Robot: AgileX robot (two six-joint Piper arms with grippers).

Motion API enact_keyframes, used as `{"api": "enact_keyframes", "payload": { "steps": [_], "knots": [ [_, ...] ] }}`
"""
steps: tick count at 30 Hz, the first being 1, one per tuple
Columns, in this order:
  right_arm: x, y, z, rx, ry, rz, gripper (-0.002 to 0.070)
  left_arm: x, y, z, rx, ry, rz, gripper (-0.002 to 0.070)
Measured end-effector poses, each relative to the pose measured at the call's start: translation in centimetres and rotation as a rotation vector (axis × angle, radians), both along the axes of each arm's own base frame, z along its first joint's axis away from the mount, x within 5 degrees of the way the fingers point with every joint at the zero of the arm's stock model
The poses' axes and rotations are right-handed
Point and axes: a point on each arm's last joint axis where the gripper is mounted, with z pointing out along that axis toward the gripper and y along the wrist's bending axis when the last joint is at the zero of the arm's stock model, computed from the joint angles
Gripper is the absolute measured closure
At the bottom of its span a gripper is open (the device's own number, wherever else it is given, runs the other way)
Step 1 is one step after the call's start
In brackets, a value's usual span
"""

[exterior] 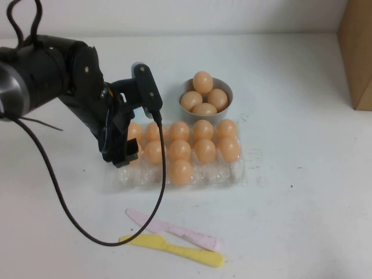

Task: Take an egg out of the egg box
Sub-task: Pick up the egg from the plastic box

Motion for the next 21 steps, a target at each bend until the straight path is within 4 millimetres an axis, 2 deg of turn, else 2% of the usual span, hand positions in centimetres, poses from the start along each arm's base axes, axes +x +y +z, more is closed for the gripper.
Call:
{"api": "enact_keyframes", "payload": {
  "steps": [8,21],
  "knots": [
    [0.0,0.0,0.0,0.0,0.0,0.0,0.0694,0.6,-0.3,-1.5,0.089,-0.013,-0.219,0.0234],
    [0.0,0.0,0.0,0.002,0.0,0.0,0.0691,1.8,0.0,-3.4,0.097,-0.016,-0.233,0.0241]
  ]
}}
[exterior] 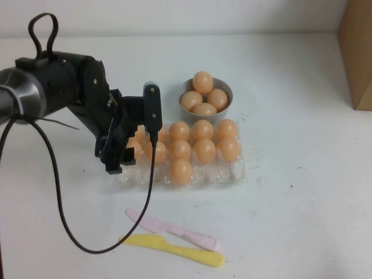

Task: Take an egg out of the egg box
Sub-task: Pick up the egg from the plastic box

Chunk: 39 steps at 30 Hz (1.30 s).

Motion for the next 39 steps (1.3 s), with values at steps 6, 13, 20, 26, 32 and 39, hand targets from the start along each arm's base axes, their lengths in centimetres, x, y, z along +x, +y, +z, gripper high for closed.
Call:
{"api": "enact_keyframes", "payload": {
  "steps": [6,13,20,26,32,39],
  "knots": [
    [0.0,0.0,0.0,0.0,0.0,0.0,0.0692,0.3,-0.4,-1.1,-0.013,0.015,-0.024,0.0241],
    [0.0,0.0,0.0,0.0,0.0,0.0,0.0692,0.5,-0.3,-1.4,-0.01,0.016,-0.029,0.0271],
    [0.0,0.0,0.0,0.0,0.0,0.0,0.0693,0.6,0.0,-1.4,-0.017,0.017,-0.021,0.0333],
    [0.0,0.0,0.0,0.0,0.0,0.0,0.0693,0.6,0.0,-1.5,-0.017,0.018,-0.021,0.0333],
    [0.0,0.0,0.0,0.0,0.0,0.0,0.0694,0.7,0.0,-1.4,-0.021,0.019,-0.009,0.0333],
    [0.0,0.0,0.0,0.0,0.0,0.0,0.0694,0.2,0.3,0.1,-0.025,-0.005,0.006,0.0338]
  ]
}}
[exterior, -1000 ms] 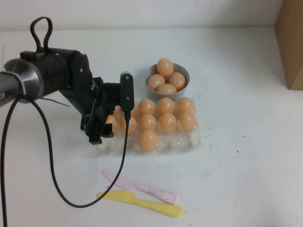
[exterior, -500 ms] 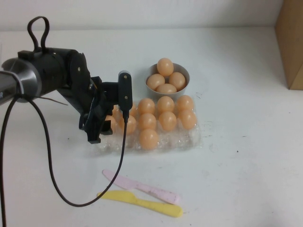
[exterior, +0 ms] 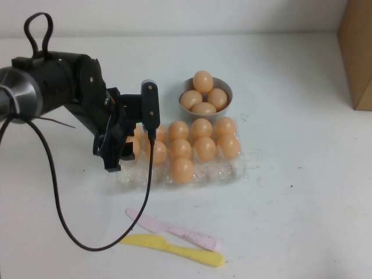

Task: Take an egg out of the egg box
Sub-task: Pick up the egg from the plastic box, then place the egg in the bowl

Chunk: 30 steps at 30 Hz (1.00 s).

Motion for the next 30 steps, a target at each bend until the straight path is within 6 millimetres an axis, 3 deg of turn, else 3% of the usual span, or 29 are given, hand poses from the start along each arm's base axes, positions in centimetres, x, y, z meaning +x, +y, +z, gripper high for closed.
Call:
{"api": "enact_keyframes", "payload": {
  "steps": [10,15,19,22,30],
  "knots": [
    [0.0,0.0,0.0,0.0,0.0,0.0,0.0692,-1.0,0.6,3.4,-0.025,-0.071,0.083,0.0338],
    [0.0,0.0,0.0,0.0,0.001,0.0,0.0692,-1.0,-1.4,5.3,-0.128,-0.185,0.106,0.0338],
    [0.0,0.0,0.0,0.0,0.001,0.0,0.0692,0.3,-3.7,6.9,-0.348,-0.319,0.215,0.0338],
    [0.0,0.0,0.0,0.0,0.001,0.0,0.0693,1.6,-4.9,6.9,-0.486,-0.359,0.294,0.0338],
    [0.0,0.0,0.0,0.0,0.002,0.001,0.0693,6.0,-8.8,2.2,-0.642,-0.287,0.42,0.0338]
  ]
}}
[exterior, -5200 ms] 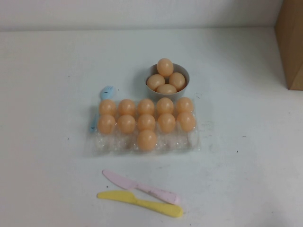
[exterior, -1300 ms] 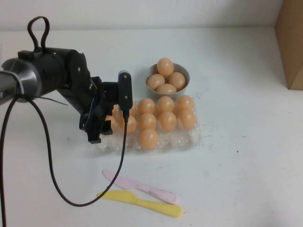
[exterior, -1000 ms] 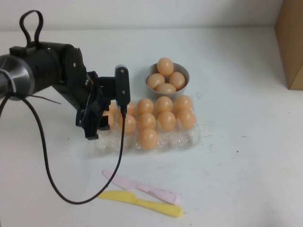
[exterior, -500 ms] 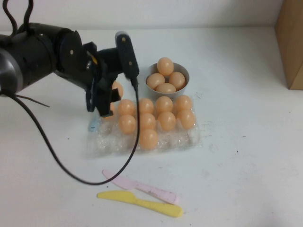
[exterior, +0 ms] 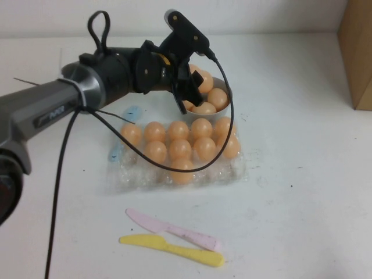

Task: Take an egg out of the egg box
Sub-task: Place the egg in the bowl

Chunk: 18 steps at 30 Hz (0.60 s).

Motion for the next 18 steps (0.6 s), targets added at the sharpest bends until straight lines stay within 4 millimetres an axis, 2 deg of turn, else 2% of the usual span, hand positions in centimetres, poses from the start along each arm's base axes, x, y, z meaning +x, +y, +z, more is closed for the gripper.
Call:
{"api": "enact_keyframes", "payload": {
  "steps": [6,12,18],
  "knots": [
    [0.0,0.0,0.0,0.0,0.0,0.0,0.0693,1.6,-1.7,-2.1,-0.006,0.045,-0.009,0.0338],
    [0.0,0.0,0.0,0.0,0.0,0.0,0.0693,1.8,-1.8,-3.0,0.005,0.076,-0.01,0.0338],
    [0.0,0.0,0.0,0.0,0.0,0.0,0.0693,1.8,-1.8,-2.9,-0.015,0.085,0.005,0.0226]
  ]
}}
